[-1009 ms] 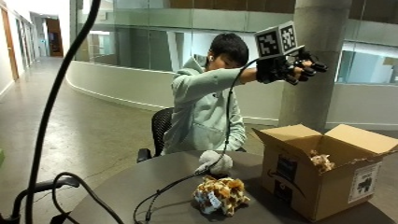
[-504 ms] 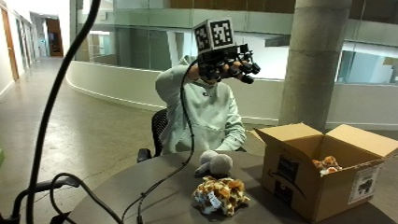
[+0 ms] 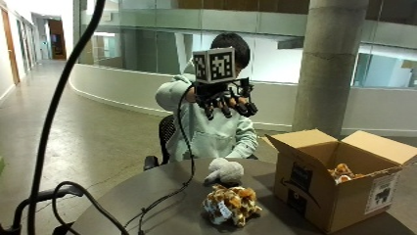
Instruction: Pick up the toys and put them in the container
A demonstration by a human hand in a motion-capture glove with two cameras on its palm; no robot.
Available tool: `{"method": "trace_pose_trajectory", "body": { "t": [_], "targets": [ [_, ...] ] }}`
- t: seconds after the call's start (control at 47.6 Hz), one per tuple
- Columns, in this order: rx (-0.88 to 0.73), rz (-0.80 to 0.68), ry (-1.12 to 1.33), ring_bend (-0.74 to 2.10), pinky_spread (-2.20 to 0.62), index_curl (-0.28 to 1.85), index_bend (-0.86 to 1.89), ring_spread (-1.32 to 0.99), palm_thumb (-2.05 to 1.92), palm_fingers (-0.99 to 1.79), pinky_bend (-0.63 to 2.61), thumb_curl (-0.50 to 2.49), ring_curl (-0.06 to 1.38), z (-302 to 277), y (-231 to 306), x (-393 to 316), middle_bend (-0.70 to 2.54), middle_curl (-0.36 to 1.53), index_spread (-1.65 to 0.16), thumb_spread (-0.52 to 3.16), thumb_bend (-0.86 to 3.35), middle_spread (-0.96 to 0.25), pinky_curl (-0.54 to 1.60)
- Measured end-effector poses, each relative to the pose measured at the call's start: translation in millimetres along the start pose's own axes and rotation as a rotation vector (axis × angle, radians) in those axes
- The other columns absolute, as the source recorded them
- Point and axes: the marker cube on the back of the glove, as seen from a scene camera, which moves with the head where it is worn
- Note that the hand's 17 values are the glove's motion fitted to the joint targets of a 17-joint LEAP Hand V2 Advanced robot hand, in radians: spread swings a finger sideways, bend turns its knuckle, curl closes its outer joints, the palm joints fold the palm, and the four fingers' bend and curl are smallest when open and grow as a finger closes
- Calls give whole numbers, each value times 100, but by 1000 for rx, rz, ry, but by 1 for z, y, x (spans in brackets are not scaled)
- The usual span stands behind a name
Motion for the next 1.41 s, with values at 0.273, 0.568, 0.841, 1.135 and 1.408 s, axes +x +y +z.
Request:
{"method": "trace_pose_trajectory", "body": {
  "t": [0.273,0.568,0.841,1.135,1.408],
  "targets": [
    [-71,-2,31,18,8,47,19,0,16,-5,74,33,23,55,-16,12,16,29,-33,146,0,-2,34],
    [-98,8,64,18,8,46,19,0,17,-5,74,32,23,100,-26,17,16,29,-33,148,0,-2,34],
    [-146,-24,73,19,7,44,17,0,14,-7,75,30,23,153,-35,16,15,28,-31,145,-2,-2,34],
    [-218,-15,74,19,8,41,16,1,8,-7,81,29,25,202,-38,16,15,26,-30,139,-2,-2,36],
    [-235,2,249,14,8,44,33,2,11,14,80,30,23,238,-39,26,24,29,-32,130,1,-2,35]
  ]
}}
